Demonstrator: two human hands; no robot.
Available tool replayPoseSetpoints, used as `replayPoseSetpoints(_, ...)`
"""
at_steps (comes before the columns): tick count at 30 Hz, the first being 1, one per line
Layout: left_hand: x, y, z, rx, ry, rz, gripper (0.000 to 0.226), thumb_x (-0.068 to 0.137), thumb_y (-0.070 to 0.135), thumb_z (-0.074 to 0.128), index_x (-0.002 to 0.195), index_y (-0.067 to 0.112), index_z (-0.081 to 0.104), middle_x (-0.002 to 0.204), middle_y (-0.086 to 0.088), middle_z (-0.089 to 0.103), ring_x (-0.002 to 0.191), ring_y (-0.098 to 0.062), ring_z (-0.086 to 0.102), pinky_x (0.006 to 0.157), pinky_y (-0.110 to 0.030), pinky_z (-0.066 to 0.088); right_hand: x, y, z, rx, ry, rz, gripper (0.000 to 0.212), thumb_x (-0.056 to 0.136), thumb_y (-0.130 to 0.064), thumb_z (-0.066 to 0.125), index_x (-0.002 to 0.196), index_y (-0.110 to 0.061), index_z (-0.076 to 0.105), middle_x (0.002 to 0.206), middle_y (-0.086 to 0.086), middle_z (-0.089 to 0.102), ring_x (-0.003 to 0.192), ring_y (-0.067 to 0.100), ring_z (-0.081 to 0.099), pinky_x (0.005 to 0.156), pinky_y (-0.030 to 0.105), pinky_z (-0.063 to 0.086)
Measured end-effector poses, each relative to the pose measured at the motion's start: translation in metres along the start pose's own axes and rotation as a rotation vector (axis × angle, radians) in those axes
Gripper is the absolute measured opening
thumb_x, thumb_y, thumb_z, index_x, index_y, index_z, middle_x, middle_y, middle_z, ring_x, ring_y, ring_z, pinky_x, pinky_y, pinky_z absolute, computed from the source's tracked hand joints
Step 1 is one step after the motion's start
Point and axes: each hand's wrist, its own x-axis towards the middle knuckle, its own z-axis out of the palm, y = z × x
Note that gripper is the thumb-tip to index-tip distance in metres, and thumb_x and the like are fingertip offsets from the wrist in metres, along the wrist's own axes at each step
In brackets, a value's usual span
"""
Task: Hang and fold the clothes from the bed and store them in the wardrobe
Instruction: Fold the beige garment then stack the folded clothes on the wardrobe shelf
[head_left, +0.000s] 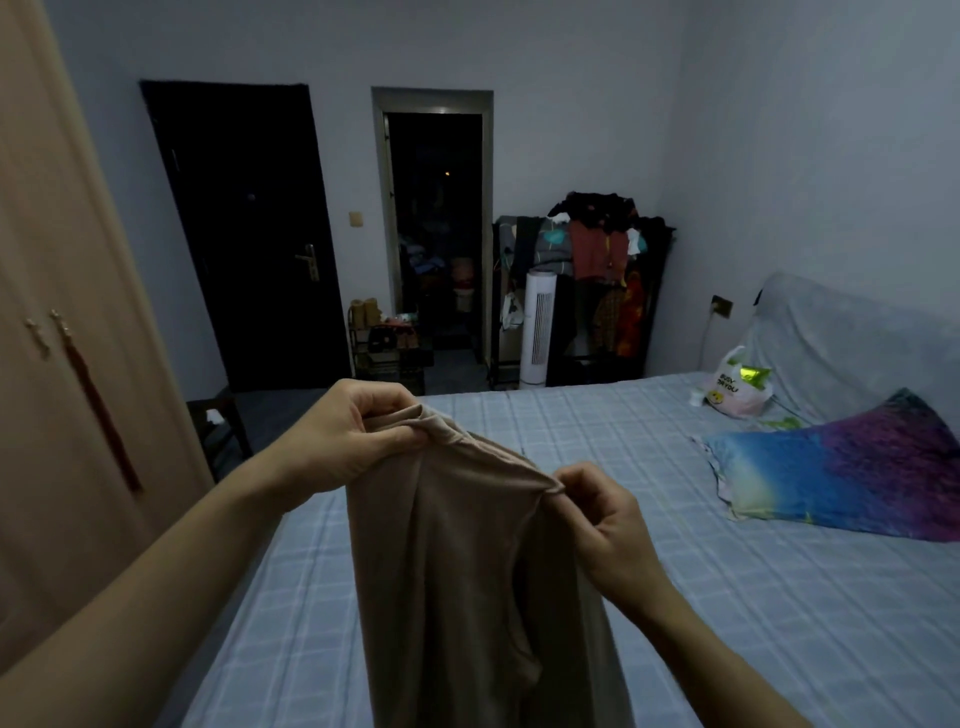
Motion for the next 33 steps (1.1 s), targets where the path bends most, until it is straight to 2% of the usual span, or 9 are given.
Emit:
replayPoseSetpoints(4, -0.001, 0.004, -0.003, -0.087, -0.012, -0.025, 0.021, 0.078, 0.028, 0.073, 0.096, 0.018, 0.077, 0.098, -0.006, 0.074, 0.096, -0.017, 0.071, 0.080, -0.029, 0.058, 0.007, -0.010, -0.010, -0.005, -0.035, -0.002, 0.007, 0.094, -0.032, 0.061, 0.094, -0.025, 0.061, 0.087, 0.004, 0.064, 0.077, 0.023, 0.066, 0.065, 0.036, 0.056)
replayPoseSetpoints(9, -0.001, 0.009, 0.005, -0.117, -0.065, -0.043, 0.017, 0.077, 0.022, 0.077, 0.091, 0.012, 0.078, 0.088, -0.008, 0.075, 0.084, -0.017, 0.072, 0.069, -0.021, 0.056, -0.013, 0.000, -0.017, 0.023, -0.099, 0.071, 0.028, 0.083, -0.035, 0.072, 0.108, -0.026, 0.065, 0.096, 0.005, 0.069, 0.087, 0.023, 0.070, 0.076, 0.039, 0.060)
replayPoseSetpoints(13, 0.005, 0.010, 0.015, -0.107, 0.020, -0.024, 0.014, 0.081, 0.015, 0.078, 0.094, 0.010, 0.078, 0.091, -0.009, 0.076, 0.090, -0.019, 0.072, 0.080, -0.026, 0.059, -0.043, 0.025, -0.001, 0.063, -0.135, 0.137, 0.037, 0.071, -0.024, 0.085, 0.103, -0.013, 0.071, 0.099, 0.010, 0.072, 0.091, 0.030, 0.070, 0.081, 0.041, 0.059)
replayPoseSetpoints(15, 0.005, 0.010, 0.015, -0.103, 0.021, -0.035, 0.015, 0.081, 0.016, 0.078, 0.095, 0.011, 0.078, 0.093, -0.008, 0.076, 0.093, -0.020, 0.072, 0.083, -0.028, 0.058, -0.061, 0.044, 0.013, 0.011, -0.140, 0.192, 0.030, 0.071, -0.013, 0.083, 0.099, -0.011, 0.072, 0.094, 0.009, 0.073, 0.089, 0.032, 0.070, 0.079, 0.047, 0.057)
replayPoseSetpoints(17, 0.004, 0.009, 0.014, -0.086, 0.010, -0.039, 0.014, 0.081, 0.016, 0.077, 0.094, 0.012, 0.078, 0.092, -0.008, 0.076, 0.093, -0.019, 0.072, 0.082, -0.026, 0.057, -0.077, 0.064, 0.026, -0.047, -0.152, 0.254, 0.022, 0.074, -0.001, 0.076, 0.088, -0.017, 0.074, 0.084, 0.001, 0.074, 0.081, 0.023, 0.070, 0.075, 0.045, 0.056)
replayPoseSetpoints(21, -0.004, 0.005, 0.006, -0.054, 0.046, -0.051, 0.014, 0.083, 0.011, 0.076, 0.096, 0.009, 0.077, 0.095, -0.011, 0.076, 0.096, -0.021, 0.072, 0.086, -0.030, 0.058, -0.099, 0.089, 0.046, -0.111, -0.245, 0.415, 0.016, 0.076, -0.003, 0.073, 0.079, -0.019, 0.074, 0.077, -0.002, 0.073, 0.077, 0.014, 0.069, 0.079, 0.044, 0.056)
replayPoseSetpoints(26, -0.020, -0.001, -0.008, -0.056, 0.094, -0.058, 0.013, 0.084, 0.010, 0.074, 0.096, 0.006, 0.076, 0.097, -0.013, 0.075, 0.092, -0.014, 0.070, 0.079, -0.019, 0.054, -0.101, 0.094, 0.080, -0.094, -0.297, 0.360, 0.026, 0.078, -0.009, 0.077, 0.100, -0.021, 0.075, 0.094, -0.011, 0.075, 0.090, 0.008, 0.070, 0.081, 0.029, 0.056)
replayPoseSetpoints(29, -0.029, -0.006, -0.020, -0.044, 0.099, -0.052, 0.015, 0.083, 0.014, 0.075, 0.097, 0.009, 0.077, 0.099, -0.012, 0.075, 0.094, -0.014, 0.071, 0.079, -0.018, 0.054, -0.097, 0.093, 0.098, -0.094, -0.221, 0.349, 0.019, 0.080, -0.002, 0.072, 0.089, -0.018, 0.077, 0.082, -0.004, 0.075, 0.079, 0.012, 0.071, 0.072, 0.035, 0.058)
replayPoseSetpoints(33, -0.040, -0.018, -0.036, -0.033, 0.138, -0.052, 0.013, 0.080, 0.020, 0.077, 0.092, 0.016, 0.077, 0.098, -0.008, 0.076, 0.093, -0.013, 0.071, 0.076, -0.018, 0.053, -0.088, 0.102, 0.092, -0.142, -0.167, 0.355, 0.016, 0.082, 0.003, 0.068, 0.086, -0.010, 0.076, 0.079, 0.004, 0.074, 0.078, 0.019, 0.070, 0.071, 0.041, 0.056)
